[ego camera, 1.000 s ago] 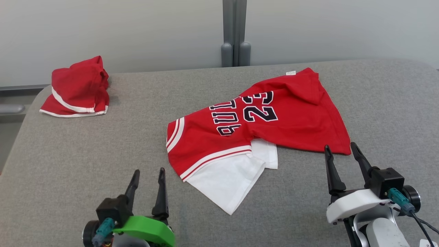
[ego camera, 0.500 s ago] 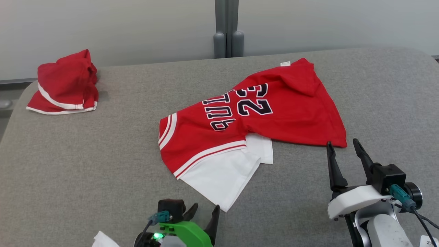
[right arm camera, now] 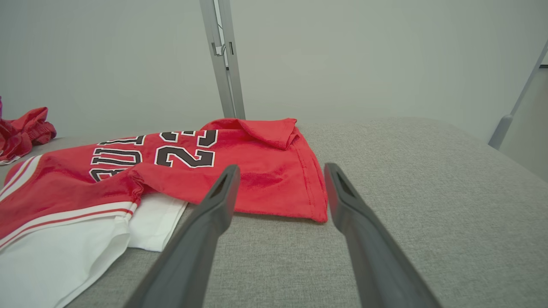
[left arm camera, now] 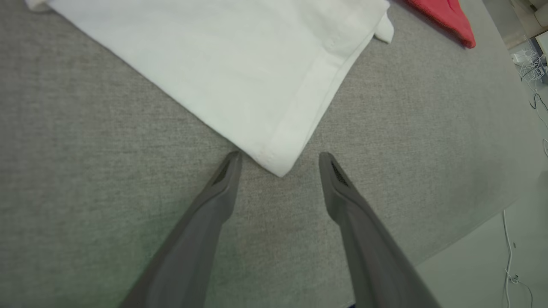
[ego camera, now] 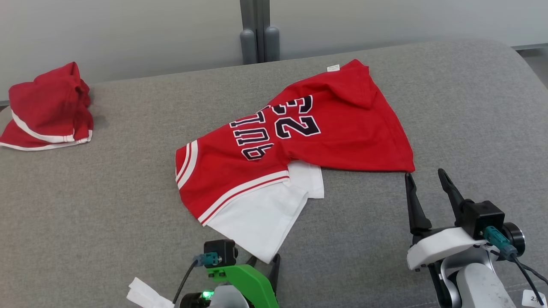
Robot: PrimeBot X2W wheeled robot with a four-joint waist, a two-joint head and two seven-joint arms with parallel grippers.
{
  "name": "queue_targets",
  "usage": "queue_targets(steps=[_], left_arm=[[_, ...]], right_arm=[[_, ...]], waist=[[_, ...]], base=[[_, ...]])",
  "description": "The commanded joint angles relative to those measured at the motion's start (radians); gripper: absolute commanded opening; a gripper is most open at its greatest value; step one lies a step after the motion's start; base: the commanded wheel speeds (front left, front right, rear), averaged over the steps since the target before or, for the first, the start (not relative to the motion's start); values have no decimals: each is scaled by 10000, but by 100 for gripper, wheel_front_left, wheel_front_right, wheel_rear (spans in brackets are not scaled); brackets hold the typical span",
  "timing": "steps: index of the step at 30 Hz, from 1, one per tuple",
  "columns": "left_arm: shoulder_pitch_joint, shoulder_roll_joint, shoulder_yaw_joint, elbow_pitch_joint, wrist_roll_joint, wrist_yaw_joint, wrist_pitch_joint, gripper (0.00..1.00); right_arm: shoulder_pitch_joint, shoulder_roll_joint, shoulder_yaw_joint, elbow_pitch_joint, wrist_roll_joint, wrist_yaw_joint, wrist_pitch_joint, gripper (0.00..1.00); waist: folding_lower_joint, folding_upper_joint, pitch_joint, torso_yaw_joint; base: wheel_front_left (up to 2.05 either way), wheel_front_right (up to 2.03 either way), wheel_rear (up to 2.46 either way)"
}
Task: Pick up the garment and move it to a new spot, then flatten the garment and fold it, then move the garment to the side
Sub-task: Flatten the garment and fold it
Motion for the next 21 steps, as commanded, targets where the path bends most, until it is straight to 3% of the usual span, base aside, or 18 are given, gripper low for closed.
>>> queue_targets(steps=[1, 7, 8, 10, 15, 21], left_arm=[[-115, 58, -74, 156, -240, 117, -57, 65], [-487, 58, -389, 505, -1166, 486, -402, 35], [-560, 56, -489, 596, -1274, 524, -476, 20], [-697, 56, -688, 721, -1457, 566, -577, 0], [-1123, 56, -1157, 945, -1888, 606, -1021, 0], [-1597, 56, -1370, 1086, -1808, 470, -1825, 0]], right_arm=[[-116, -20, -21, 14, -84, -18, -32, 100], [-117, -20, -22, 43, -109, -18, -32, 100], [-130, -20, -14, 55, -110, -18, -32, 100], [-156, -20, 0, 70, -108, -18, -32, 100], [-268, -25, -121, 205, -184, -18, -32, 100], [-1090, -17, -1231, 1586, -796, -18, 106, 100]], waist=[[0, 0, 15, -45], [0, 0, 10, -82], [0, 0, 14, -85], [0, 0, 28, -90], [0, 0, 120, -70], [0, 0, 316, 200]], base=[[0, 0, 0], [0, 0, 0], [0, 0, 0], [0, 0, 0], [0, 0, 0], [0, 0, 0]])
